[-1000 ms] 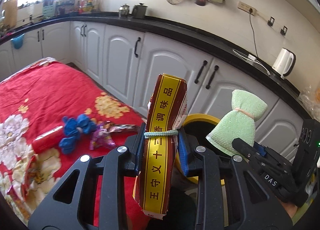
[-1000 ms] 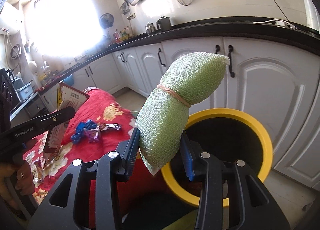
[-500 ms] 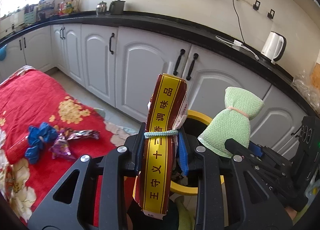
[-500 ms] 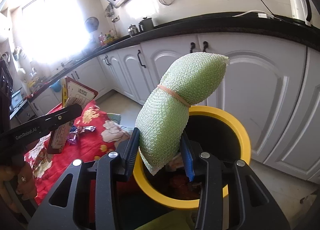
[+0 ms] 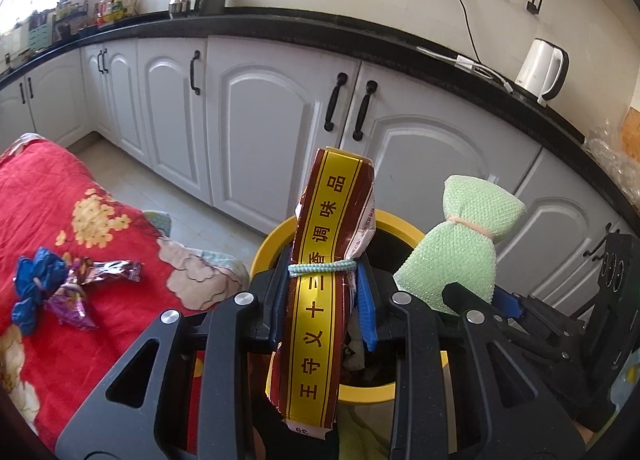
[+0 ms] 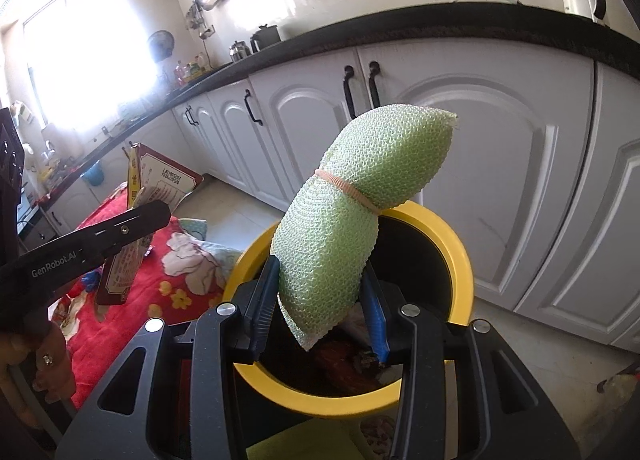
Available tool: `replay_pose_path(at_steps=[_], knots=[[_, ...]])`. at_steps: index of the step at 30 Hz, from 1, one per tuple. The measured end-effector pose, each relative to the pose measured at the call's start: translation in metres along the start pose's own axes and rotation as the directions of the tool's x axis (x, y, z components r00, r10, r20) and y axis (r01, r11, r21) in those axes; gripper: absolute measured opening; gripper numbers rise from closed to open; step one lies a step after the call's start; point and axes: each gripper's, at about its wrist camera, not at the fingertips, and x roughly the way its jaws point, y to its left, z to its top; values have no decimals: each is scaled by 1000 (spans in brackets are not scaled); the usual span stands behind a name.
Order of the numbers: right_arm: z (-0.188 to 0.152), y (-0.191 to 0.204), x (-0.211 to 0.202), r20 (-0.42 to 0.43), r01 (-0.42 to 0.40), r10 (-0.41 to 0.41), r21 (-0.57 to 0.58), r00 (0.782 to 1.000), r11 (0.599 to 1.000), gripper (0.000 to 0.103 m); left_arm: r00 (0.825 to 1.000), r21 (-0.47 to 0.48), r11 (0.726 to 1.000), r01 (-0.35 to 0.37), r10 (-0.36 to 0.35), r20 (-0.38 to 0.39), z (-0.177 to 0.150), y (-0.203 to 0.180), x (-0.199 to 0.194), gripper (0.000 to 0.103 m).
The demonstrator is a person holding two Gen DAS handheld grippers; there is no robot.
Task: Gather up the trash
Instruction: 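Carry the seasoning box and green mesh bundle over the yellow-rimmed bin with both tools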
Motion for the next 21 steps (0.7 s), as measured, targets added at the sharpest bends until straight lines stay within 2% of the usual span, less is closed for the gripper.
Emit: replay_pose_path(at_steps=[21], knots=[[-23, -16, 31, -131, 28, -27, 1, 991, 1000, 38, 996, -10, 1000, 29, -30, -83, -7, -8, 52, 22]])
